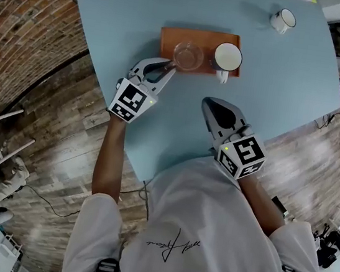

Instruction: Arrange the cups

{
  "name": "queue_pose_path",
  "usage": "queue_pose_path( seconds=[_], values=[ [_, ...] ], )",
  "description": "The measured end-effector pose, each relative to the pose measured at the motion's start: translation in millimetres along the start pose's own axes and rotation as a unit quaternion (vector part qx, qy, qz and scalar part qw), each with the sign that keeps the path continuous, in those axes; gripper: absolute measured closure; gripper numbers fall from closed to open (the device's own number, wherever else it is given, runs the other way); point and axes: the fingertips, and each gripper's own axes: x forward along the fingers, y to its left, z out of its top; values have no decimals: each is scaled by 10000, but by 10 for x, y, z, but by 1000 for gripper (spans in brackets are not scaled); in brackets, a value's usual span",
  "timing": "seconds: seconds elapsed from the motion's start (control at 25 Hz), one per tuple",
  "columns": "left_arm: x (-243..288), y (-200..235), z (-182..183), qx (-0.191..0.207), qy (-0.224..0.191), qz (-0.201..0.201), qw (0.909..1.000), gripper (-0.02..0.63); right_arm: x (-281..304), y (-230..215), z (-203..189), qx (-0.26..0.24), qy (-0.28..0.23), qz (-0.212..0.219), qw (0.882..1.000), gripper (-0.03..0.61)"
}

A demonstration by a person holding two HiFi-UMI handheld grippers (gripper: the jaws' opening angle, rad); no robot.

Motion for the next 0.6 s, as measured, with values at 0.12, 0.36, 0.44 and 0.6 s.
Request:
queue_pose_path(
  seconds=[0.12, 0.36, 0.44, 0.6],
  values=[
    [-23, -25, -6, -77, -49, 106, 9999, 560, 12, 21, -10, -4, 7, 25, 10000, 555],
    [-48, -20, 10, -45, -45, 376, 9993, 560, -7, 27, 2, -16, -37, 37, 10000, 555],
    [-62, -24, 10, -71, -37, 430, 9990, 560, -20, 14, 5, -8, -66, 21, 10000, 555],
    [-101, -28, 12, -182, -57, 526, 9984, 560, -25, -5, 15, 0, -118, 9, 9999, 555]
  ],
)
